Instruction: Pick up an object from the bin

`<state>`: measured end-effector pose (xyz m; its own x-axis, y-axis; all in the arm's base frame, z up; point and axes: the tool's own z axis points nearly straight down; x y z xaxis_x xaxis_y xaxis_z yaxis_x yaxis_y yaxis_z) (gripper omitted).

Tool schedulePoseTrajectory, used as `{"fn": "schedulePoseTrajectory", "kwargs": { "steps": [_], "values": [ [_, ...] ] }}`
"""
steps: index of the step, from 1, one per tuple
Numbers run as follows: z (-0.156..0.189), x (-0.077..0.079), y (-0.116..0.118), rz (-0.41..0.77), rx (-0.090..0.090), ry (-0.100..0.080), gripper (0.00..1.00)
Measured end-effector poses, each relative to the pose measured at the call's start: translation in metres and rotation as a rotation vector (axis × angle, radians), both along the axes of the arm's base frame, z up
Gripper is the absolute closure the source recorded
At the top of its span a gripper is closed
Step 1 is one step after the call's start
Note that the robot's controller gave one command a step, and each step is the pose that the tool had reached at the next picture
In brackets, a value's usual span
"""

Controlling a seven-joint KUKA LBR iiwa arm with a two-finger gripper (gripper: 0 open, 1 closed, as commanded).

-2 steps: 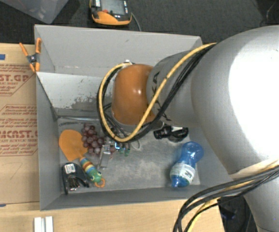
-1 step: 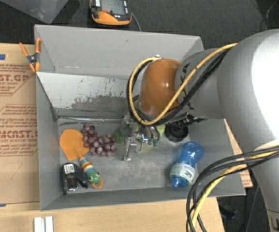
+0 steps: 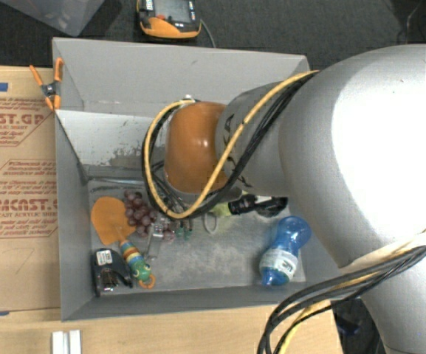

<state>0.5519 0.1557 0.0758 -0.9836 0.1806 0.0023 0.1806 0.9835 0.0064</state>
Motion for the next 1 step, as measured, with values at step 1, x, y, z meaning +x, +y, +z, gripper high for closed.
{"fn": "schedulePoseTrajectory", "kwargs": {
  "steps": [1],
  "values": [
    [-0.006, -0.0036, -0.0451, 0.02, -0.008, -0.014, 0.0]
  ]
}}
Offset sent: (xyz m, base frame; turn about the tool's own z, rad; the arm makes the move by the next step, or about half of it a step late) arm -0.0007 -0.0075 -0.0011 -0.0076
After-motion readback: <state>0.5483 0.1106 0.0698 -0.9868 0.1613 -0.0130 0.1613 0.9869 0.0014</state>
